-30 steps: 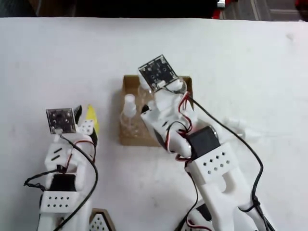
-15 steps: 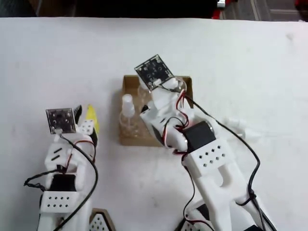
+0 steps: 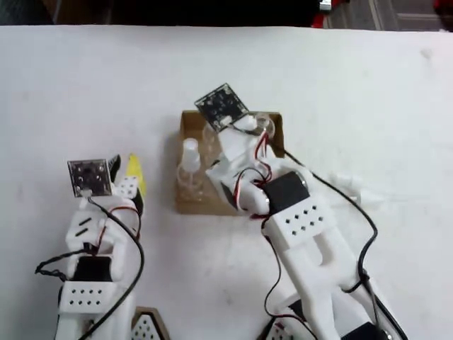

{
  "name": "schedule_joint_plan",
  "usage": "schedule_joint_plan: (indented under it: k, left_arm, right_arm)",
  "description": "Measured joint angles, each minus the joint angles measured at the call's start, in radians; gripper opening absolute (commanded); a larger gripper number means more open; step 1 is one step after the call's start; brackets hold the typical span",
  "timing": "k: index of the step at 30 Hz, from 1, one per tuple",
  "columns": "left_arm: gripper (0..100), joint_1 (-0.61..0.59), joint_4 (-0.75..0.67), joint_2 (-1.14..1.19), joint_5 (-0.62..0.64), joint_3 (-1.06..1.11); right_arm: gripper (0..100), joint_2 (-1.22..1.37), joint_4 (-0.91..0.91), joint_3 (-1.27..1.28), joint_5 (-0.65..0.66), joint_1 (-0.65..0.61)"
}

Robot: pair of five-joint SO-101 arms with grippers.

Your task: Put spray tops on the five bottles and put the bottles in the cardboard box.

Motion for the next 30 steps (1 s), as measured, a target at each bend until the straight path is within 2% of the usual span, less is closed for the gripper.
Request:
schedule_joint_plan:
  k: [8, 12, 22, 26, 30]
  left_arm:
    - [9, 0.0, 0.0, 0.0, 0.0, 0.0]
    - [9, 0.0, 0.0, 0.0, 0.0, 0.0]
    - [9, 0.0, 0.0, 0.0, 0.0, 0.0]
    - [9, 0.0, 0.0, 0.0, 0.0, 0.0]
    - [9, 0.0, 0.0, 0.0, 0.0, 0.0]
  right_arm:
    - [27.6, 0.009, 0.18, -0.293, 0.0, -0.002]
    - [27.6, 0.054, 0.196, -0.428, 0.0, 0.0]
    - [27.6, 0.488, 0.229, -0.74, -0.068, 0.0]
    - [27.6, 0.503, 0.345, -0.888, -0.071, 0.095]
    - [27.6, 0.479, 0.437, -1.0, -0.071, 0.311]
